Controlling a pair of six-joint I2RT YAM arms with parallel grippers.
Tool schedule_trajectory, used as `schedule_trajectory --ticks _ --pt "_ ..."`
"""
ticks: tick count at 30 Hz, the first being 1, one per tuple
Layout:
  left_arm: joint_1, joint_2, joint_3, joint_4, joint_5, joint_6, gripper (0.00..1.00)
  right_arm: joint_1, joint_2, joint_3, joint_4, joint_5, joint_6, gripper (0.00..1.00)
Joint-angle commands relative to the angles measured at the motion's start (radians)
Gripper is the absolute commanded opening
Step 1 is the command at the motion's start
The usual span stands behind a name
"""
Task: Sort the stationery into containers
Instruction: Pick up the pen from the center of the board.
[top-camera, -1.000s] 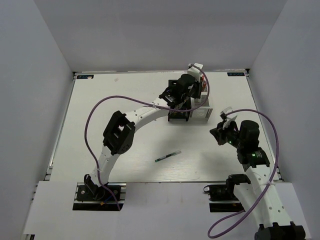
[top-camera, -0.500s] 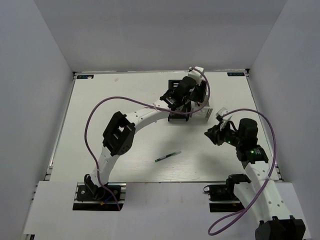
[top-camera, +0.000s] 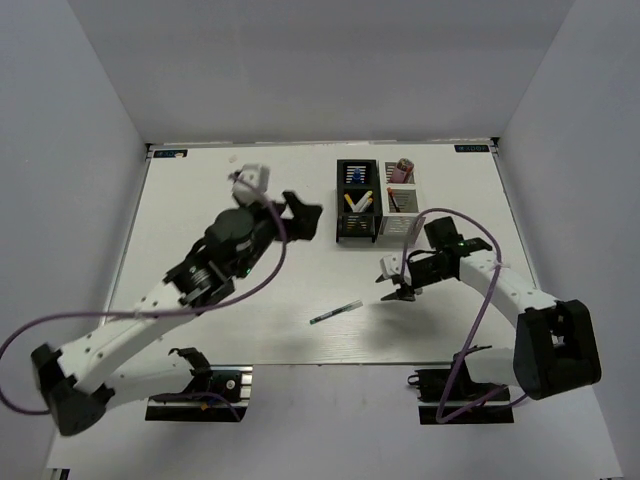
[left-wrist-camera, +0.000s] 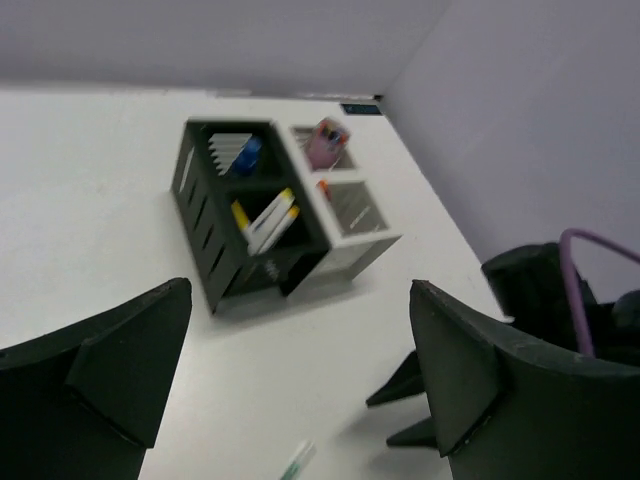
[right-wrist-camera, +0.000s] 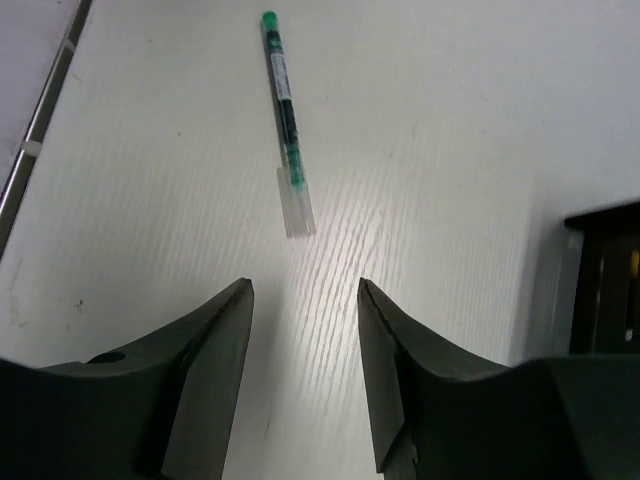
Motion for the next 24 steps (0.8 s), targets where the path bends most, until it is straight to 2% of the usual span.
schedule_trajectory --ticks 1,2,3,7,8,9,11,13,19,21,24 --pt "0.006 -0.138 -0.237 -0.143 -0.079 -0.183 0.99 0.114 0.020 0.055 -0.021 0.045 -0.116 0.52" --pt "0.006 -0.218 -0.275 -0.178 -0.089 -0.245 0.99 0.151 0.037 0.066 0.020 0.077 -0.096 0.52" --pt "0.006 -0.253 -0.336 -0.193 -0.089 -0.265 0.99 0.173 0.046 0.074 0.062 0.092 -0.014 0.52" --pt "0.006 -0.363 -0.421 -0.293 -0.151 -0.363 0.99 0.314 0.123 0.135 0.090 0.177 0.070 0.50" --pt "0.006 -0.374 -0.430 -0.314 -0.161 -0.385 0.99 0.335 0.129 0.137 0.090 0.190 0.070 0.50" --pt "0.006 -0.383 -0.449 -0.347 -0.171 -0.414 0.99 0.408 0.141 0.126 0.103 0.250 0.084 0.50" --pt "0.006 -0.396 -0.459 -0.365 -0.180 -0.426 0.99 0.455 0.152 0.118 0.211 0.292 0.213 0.50" --pt "0.006 -0.405 -0.469 -0.393 -0.200 -0.449 0.99 0.518 0.190 0.144 0.226 0.345 0.261 0.50" --pt "0.006 -0.449 -0.518 -0.451 -0.238 -0.521 0.99 0.621 0.245 0.166 0.255 0.419 0.318 0.50" --pt "0.006 -0.460 -0.529 -0.482 -0.249 -0.543 0.99 0.633 0.262 0.178 0.286 0.442 0.390 0.50" --pt "0.006 -0.471 -0.548 -0.514 -0.249 -0.567 0.99 0.650 0.285 0.175 0.324 0.480 0.415 0.50"
